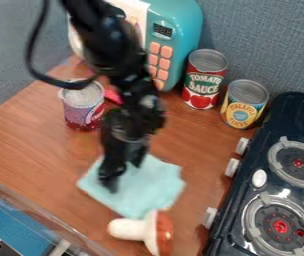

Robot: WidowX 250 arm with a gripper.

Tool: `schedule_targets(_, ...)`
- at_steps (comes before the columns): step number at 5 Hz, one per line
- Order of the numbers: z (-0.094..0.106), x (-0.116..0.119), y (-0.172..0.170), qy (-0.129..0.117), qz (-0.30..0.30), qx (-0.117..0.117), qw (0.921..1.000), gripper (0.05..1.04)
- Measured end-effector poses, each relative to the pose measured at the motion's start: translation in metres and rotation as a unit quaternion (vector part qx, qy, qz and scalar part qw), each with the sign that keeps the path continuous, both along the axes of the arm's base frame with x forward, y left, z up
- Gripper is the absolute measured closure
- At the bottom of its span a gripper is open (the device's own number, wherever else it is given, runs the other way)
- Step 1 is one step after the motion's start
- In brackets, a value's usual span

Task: Move the blue cloth to the right edge of the tabletop

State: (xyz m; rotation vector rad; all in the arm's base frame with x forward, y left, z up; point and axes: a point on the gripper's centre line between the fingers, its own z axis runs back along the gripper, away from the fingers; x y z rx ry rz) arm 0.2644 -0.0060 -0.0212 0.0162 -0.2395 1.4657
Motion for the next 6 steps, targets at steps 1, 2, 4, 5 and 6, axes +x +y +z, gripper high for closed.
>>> schedule_targets(1, 0.006, 0.030, -0.024, -0.011, -0.004, -0.010, 0.9999, 0.084)
schedule_targets(2, 0.009, 0.049, -0.030, -0.015, -0.002, -0.017, 0.9997, 0.083)
schedule_targets(4, 0.033, 0.041, -0.032, -0.029, -0.008, -0.027, 0.9992, 0.084)
schedule_targets(5, 0.072, 0.034, -0.030, -0.052, 0.005, -0.028, 0.9983, 0.083)
schedule_targets(6, 0.117, 0.022, -0.023, -0.059, 0.011, -0.020, 0.9980, 0.083)
